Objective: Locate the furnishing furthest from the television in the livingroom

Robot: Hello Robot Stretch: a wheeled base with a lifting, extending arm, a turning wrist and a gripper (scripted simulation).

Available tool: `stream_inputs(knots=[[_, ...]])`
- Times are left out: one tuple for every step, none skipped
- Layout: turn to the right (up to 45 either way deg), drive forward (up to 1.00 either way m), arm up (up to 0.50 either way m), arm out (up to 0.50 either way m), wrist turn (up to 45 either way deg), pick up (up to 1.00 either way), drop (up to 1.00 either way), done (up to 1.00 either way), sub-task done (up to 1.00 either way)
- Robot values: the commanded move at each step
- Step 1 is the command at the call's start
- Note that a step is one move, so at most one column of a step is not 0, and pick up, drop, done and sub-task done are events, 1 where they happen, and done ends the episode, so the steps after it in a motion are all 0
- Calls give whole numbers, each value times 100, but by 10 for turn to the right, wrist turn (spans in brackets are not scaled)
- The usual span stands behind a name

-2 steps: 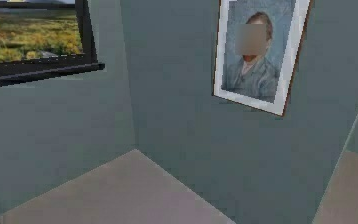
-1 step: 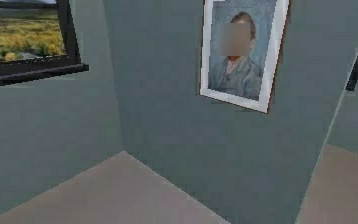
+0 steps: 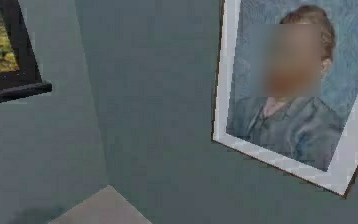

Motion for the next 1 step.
stream_inputs(knots=[[-450, 0, 0, 0, 0, 0, 0, 0, 0]])
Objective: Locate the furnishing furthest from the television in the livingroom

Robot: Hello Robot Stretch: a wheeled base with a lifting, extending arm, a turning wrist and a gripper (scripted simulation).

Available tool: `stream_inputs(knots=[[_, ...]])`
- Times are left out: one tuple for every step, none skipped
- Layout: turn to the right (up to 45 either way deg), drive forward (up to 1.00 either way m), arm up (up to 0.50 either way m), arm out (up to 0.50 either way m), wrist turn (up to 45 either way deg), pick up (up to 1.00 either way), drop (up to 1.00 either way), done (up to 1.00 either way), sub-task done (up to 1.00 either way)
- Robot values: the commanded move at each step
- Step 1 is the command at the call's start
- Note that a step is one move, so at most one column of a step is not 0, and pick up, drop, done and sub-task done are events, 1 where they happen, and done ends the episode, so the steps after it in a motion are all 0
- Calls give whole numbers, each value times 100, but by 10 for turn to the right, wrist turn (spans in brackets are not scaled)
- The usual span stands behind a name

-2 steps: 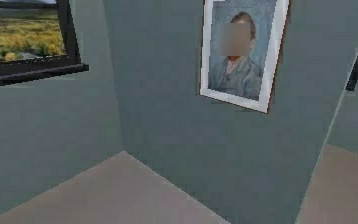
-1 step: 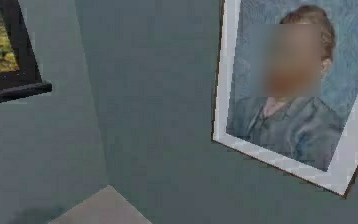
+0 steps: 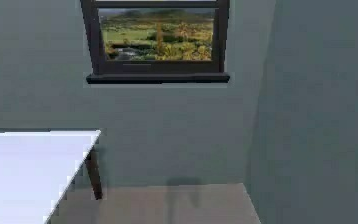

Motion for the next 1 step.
stream_inputs(knots=[[-450, 0, 0, 0, 0, 0, 0, 0, 0]])
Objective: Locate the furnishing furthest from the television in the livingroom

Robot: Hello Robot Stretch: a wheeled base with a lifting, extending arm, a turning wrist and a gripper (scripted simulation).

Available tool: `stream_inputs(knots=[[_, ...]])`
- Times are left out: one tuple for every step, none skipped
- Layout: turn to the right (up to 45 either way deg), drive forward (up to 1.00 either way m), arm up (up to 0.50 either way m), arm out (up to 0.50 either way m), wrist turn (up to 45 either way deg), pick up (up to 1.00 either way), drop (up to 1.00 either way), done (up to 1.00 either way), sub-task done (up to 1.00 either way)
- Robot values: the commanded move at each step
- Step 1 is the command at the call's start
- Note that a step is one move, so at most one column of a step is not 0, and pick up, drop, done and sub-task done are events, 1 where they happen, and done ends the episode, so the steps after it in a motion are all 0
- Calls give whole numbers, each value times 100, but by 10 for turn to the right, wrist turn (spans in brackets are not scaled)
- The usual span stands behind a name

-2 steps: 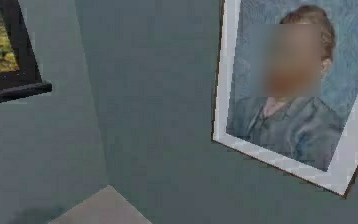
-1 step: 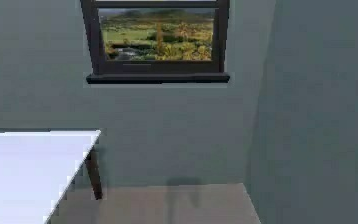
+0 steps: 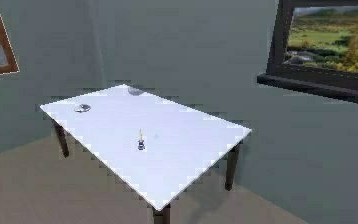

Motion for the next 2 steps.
stream_inputs(knots=[[-120, 0, 0, 0, 0, 0, 0, 0, 0], [0, 0, 0, 0, 0, 0, 0, 100, 0]])
